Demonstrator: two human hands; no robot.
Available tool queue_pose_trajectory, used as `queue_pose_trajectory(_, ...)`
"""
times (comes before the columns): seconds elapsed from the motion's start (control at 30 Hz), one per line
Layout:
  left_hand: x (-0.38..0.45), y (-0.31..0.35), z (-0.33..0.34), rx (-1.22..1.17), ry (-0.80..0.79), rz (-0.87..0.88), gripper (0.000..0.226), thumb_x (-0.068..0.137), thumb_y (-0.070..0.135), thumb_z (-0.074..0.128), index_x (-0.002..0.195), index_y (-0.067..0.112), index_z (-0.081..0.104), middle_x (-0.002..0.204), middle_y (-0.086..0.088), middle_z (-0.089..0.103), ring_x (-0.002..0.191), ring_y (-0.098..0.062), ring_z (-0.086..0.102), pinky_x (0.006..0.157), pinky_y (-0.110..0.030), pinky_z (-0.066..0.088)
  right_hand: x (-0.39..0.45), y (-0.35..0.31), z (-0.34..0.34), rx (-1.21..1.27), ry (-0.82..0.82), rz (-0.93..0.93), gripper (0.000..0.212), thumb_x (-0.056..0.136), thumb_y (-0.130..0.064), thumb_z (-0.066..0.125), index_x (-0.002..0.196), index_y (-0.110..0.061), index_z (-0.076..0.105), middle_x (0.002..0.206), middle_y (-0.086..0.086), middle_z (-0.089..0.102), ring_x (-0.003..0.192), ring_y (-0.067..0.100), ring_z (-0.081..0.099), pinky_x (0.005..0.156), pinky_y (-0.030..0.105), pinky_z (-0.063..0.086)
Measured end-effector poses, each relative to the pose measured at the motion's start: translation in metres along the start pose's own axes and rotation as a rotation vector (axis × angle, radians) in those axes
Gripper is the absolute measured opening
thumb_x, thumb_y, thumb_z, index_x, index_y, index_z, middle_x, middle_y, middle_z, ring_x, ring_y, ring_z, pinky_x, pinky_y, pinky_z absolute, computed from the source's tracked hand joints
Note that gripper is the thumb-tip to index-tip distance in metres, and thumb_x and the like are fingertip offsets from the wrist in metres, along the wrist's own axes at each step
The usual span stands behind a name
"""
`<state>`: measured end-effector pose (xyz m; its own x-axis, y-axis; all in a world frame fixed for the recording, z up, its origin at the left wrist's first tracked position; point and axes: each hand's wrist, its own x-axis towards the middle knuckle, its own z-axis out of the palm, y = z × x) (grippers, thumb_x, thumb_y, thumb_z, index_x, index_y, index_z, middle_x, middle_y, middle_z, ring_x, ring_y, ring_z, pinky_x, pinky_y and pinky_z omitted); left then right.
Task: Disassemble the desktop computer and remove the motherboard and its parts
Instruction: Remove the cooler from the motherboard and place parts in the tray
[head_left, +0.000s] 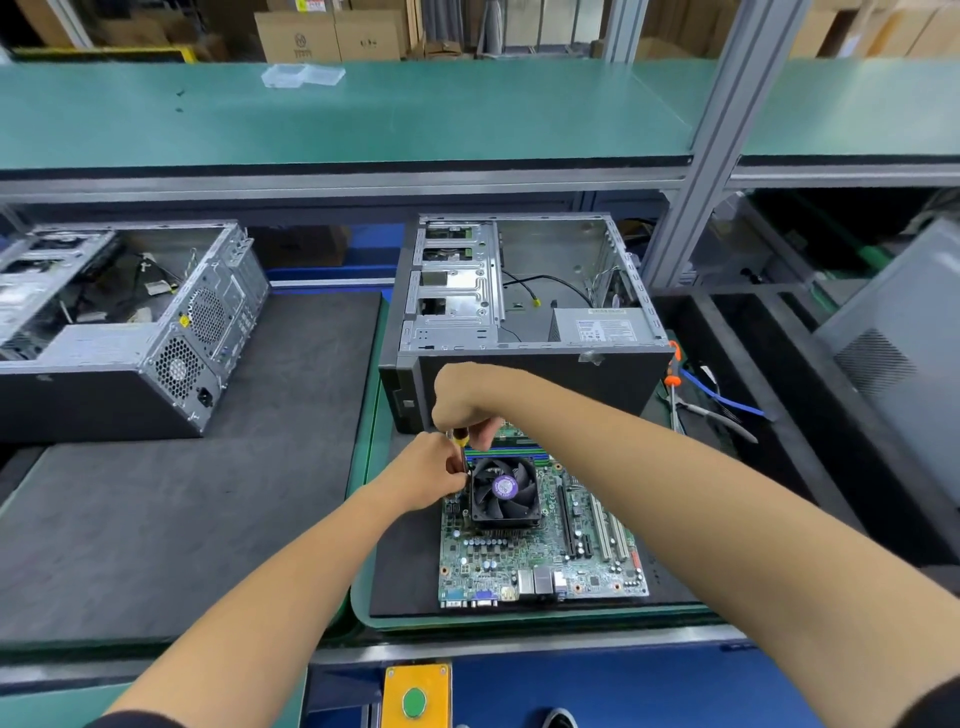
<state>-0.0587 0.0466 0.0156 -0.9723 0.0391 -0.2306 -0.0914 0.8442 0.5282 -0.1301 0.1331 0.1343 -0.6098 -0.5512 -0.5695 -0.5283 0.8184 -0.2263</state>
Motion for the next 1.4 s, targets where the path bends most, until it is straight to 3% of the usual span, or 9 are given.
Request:
queue_pose_trajectory(0.2,0.003,-0.002,-0.001,0.041,-0.017,0.035,0.007,0.083,0.016,0.066,0.078,0.011,0.067,0.073,0.001,0.063,0.063,-0.008,0.055,0.061,-0.017,0.041,-0.004,0.003,-0.01,-0.282,-0.096,-0.097,0.039,0.094,-0.026,0.054,0.059,-0.01,0.054,0.039,-0.004,0.055,0.039,0.013,0.049,0.049,0.021,0.043)
queue_pose_trajectory(0.43,0.007,-0.006,-0.002,0.062,-0.034,0.053,0.01,0.087,0.019,0.066,0.081,0.013,0.06,0.073,0.006,0.056,0.062,-0.003,0.049,0.06,-0.017,0.037,-0.002,-0.006,-0.002,-0.5,-0.009,-0.244,0.029,0.086,-0.033,0.068,0.09,-0.004,0.063,0.089,0.006,0.071,0.085,0.022,0.069,0.067,0.027,0.05)
queue_pose_trajectory(0.57,0.006,-0.007,0.001,0.045,-0.028,0.055,0.011,0.088,0.018,0.065,0.089,0.008,0.06,0.077,-0.002,0.059,0.066,-0.012,0.051,0.064,-0.025,0.043,-0.004,-0.006,-0.001,-0.605,0.045,-0.314,0.031,0.083,-0.029,0.071,0.063,-0.012,0.054,0.058,-0.001,0.06,0.066,0.02,0.064,0.056,0.028,0.05)
queue_pose_trajectory(0.7,0.003,-0.007,0.0,0.016,-0.045,0.064,0.012,0.088,0.022,0.067,0.079,0.014,0.065,0.068,0.004,0.06,0.059,-0.002,0.052,0.055,-0.012,0.035,-0.006,0.001,0.001,-0.644,0.116,-0.393,0.043,0.081,-0.026,0.074,0.058,-0.015,0.04,0.063,-0.001,0.048,0.056,0.015,0.048,0.046,0.024,0.035)
queue_pose_trajectory(0.83,0.002,-0.007,-0.013,-0.185,-0.019,0.04,0.009,0.077,0.026,0.076,0.075,0.019,0.072,0.07,0.006,0.071,0.067,-0.012,0.067,0.069,-0.028,0.054,-0.01,0.009,-0.001,-0.594,0.135,-0.408,0.041,0.078,-0.027,0.075,0.054,-0.016,0.043,0.056,-0.003,0.048,0.053,0.012,0.044,0.05,0.027,0.039)
queue_pose_trajectory(0.93,0.002,0.0,-0.017,-0.357,0.018,0.049,0.007,0.075,0.012,0.074,0.075,0.018,0.07,0.074,-0.001,0.074,0.069,-0.028,0.07,0.072,-0.038,0.059,-0.014,0.015,0.002,-0.475,0.177,-0.349,0.027,0.075,-0.019,0.067,0.056,-0.012,0.049,0.054,0.001,0.049,0.053,0.017,0.044,0.047,0.027,0.036)
queue_pose_trajectory(1.03,0.001,0.003,-0.013,-0.369,0.061,0.01,0.009,0.078,0.003,0.072,0.075,0.012,0.072,0.072,-0.007,0.073,0.066,-0.022,0.07,0.074,-0.04,0.06,-0.016,0.01,0.01,-0.307,0.236,-0.304,0.011,0.075,-0.015,0.057,0.072,-0.004,0.057,0.061,0.007,0.052,0.055,0.02,0.043,0.046,0.027,0.031)
queue_pose_trajectory(1.13,0.0,0.004,-0.008,-0.376,0.104,-0.015,0.013,0.081,0.002,0.072,0.093,0.003,0.072,0.077,-0.008,0.073,0.066,-0.019,0.069,0.075,-0.037,0.06,-0.017,0.006,0.007,-0.166,0.194,-0.203,0.023,0.083,-0.012,0.054,0.063,-0.002,0.056,0.046,0.006,0.055,0.044,0.021,0.055,0.047,0.025,0.044)
queue_pose_trajectory(1.4,-0.004,0.012,-0.003,-0.311,0.151,-0.041,0.007,0.081,0.003,0.068,0.075,0.0,0.069,0.071,-0.015,0.071,0.057,-0.015,0.064,0.072,-0.035,0.059,-0.023,0.004,0.0,-0.226,0.046,0.022,0.034,0.095,-0.021,0.045,0.064,-0.008,0.047,0.047,0.007,0.058,0.038,0.018,0.057,0.05,0.024,0.047)
